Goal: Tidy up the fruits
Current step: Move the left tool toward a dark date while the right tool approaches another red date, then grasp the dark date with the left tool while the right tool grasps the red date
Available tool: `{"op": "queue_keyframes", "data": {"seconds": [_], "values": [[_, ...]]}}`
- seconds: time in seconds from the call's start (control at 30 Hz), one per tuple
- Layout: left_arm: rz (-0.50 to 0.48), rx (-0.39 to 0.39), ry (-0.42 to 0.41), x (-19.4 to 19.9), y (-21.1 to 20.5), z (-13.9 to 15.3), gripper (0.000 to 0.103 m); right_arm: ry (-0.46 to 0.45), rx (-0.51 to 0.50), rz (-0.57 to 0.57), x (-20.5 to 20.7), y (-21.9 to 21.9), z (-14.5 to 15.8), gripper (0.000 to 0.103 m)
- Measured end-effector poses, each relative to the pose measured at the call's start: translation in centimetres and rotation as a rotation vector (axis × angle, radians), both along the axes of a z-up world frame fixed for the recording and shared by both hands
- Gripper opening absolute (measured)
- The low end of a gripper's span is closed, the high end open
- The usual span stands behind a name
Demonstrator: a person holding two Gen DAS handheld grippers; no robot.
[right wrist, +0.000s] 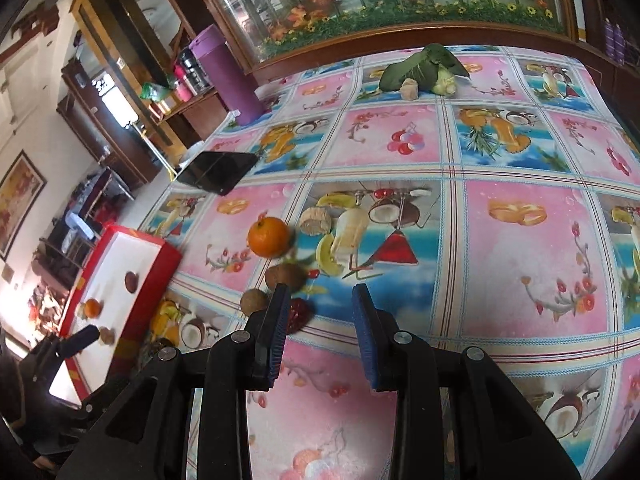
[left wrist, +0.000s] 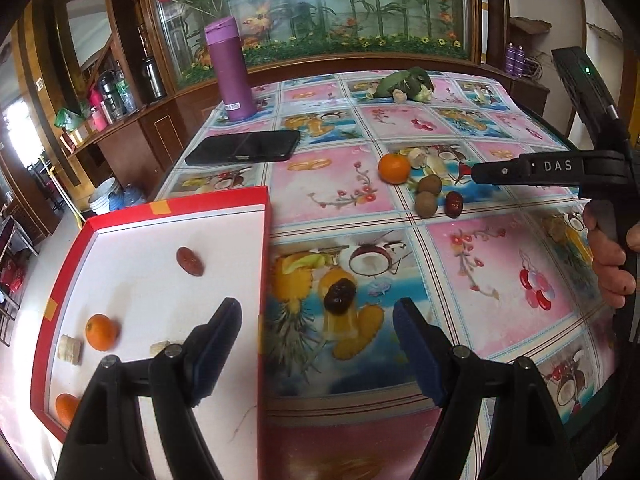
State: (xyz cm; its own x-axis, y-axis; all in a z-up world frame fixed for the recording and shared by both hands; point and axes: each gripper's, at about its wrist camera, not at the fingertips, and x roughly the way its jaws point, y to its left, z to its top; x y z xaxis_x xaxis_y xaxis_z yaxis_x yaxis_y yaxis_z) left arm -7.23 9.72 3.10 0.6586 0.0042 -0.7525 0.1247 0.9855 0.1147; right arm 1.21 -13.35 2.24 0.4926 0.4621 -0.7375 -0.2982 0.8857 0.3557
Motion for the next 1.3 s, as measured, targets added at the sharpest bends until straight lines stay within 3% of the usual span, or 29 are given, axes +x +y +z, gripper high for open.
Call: {"op": "queue_keyframes", "data": {"seconds": [0.2, 0.57, 0.97, 1.3], "values": [[-0.037, -0.064, -0.003, 0.5, 0.5, -0.4, 0.073, 0.015, -0.023, 0.036, -0.4, 1.2, -0.9, 0.031], [-0.101, -0.096, 0.012, 1.6, -0.2, -1.2, 0.060, 0.018, -0.083, 0.028, -0.5, 2.8, -2.0, 0.031], [-0.101, -0.124, 0.072, 2.7, -0.2, -2.4, 0.049, -0.119, -0.288, 0.038, -1.8, 5.3, -2.3, 0.024], [-0.066, -0.143, 0.110, 3.4, 0.0, -3.3, 0.031, -0.119, -0.291, 0.026, -1.6, 5.2, -2.3, 0.023]]}}
